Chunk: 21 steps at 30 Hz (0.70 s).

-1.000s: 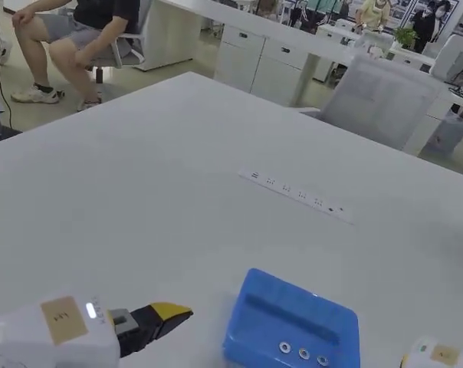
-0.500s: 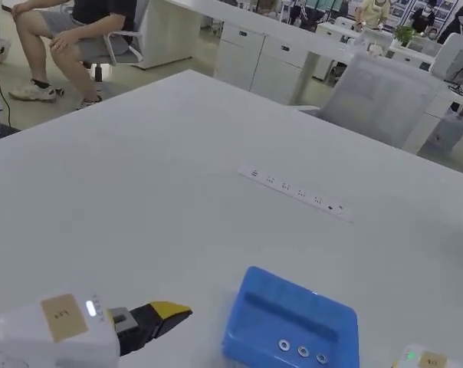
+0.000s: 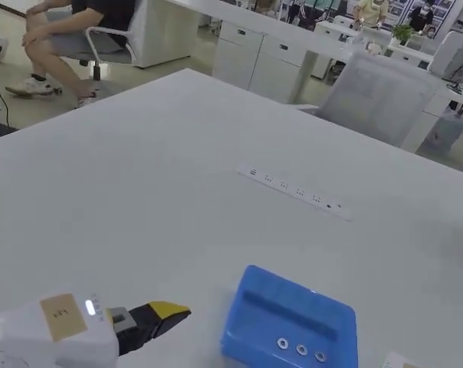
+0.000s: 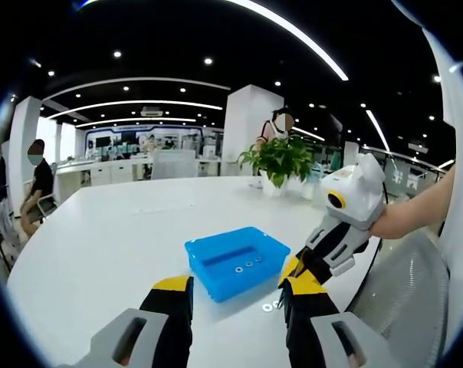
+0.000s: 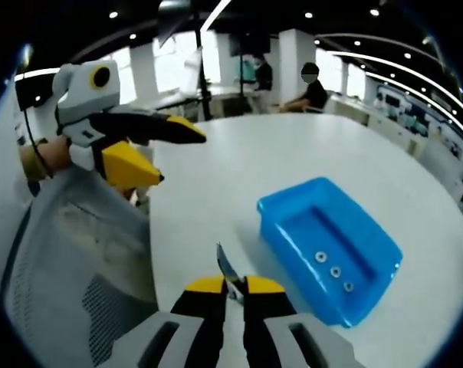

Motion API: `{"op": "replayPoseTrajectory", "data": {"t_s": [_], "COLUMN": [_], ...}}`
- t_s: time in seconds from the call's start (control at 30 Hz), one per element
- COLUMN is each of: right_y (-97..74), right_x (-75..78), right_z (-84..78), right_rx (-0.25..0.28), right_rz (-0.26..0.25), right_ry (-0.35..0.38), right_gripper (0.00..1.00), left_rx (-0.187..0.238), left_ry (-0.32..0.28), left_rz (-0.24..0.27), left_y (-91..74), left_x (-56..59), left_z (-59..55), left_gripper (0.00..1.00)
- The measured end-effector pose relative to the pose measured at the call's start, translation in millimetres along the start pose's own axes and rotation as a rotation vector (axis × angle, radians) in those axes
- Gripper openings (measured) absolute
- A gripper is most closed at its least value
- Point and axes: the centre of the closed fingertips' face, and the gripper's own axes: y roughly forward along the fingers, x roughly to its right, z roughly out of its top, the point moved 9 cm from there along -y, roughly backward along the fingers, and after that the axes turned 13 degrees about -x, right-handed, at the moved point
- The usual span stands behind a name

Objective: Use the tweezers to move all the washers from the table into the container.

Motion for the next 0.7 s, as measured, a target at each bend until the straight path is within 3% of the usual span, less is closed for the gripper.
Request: {"op": "replayPoseTrajectory", "data": {"t_s": [0.2,0.23,0.27,0.33,0.37,0.7], "right_y": [-1.6,-1.0,-1.3,-1.9,-3.0,-21.0], "right_x": [3.2,3.2,4.8,7.4,9.8,13.1], "right_z": [-4.9,-5.2,-7.1,-11.3,-14.4,-20.0], "right_rx": [0.01,0.03,0.051,0.075,0.098,0.083], "right_rz": [-0.014,-0.002,0.024,0.043,0.021,-0.027], "right_ry": [0.027,0.085,0.189,0.301,0.331,0.315], "right_gripper": [0.03,0.03,0.03,0.03,0.03,0.03], "left_rx": [-0.003,-0.003,-0.002,-0.001,-0.002,-0.01], "left_ry": [0.005,0.005,0.005,0.004,0.005,0.017], "left_rz": [-0.003,-0.003,-0.002,-0.003,-0.005,-0.013], "left_y": [0.4,0.4,0.3,0.3,0.3,1.1], "left_x": [1.1,1.1,1.1,1.2,1.3,2.8], "left_z": [0.5,0.6,0.7,0.7,0.7,0.6], "left_gripper": [0.45,0.45,0.45,0.45,0.45,0.45]}}
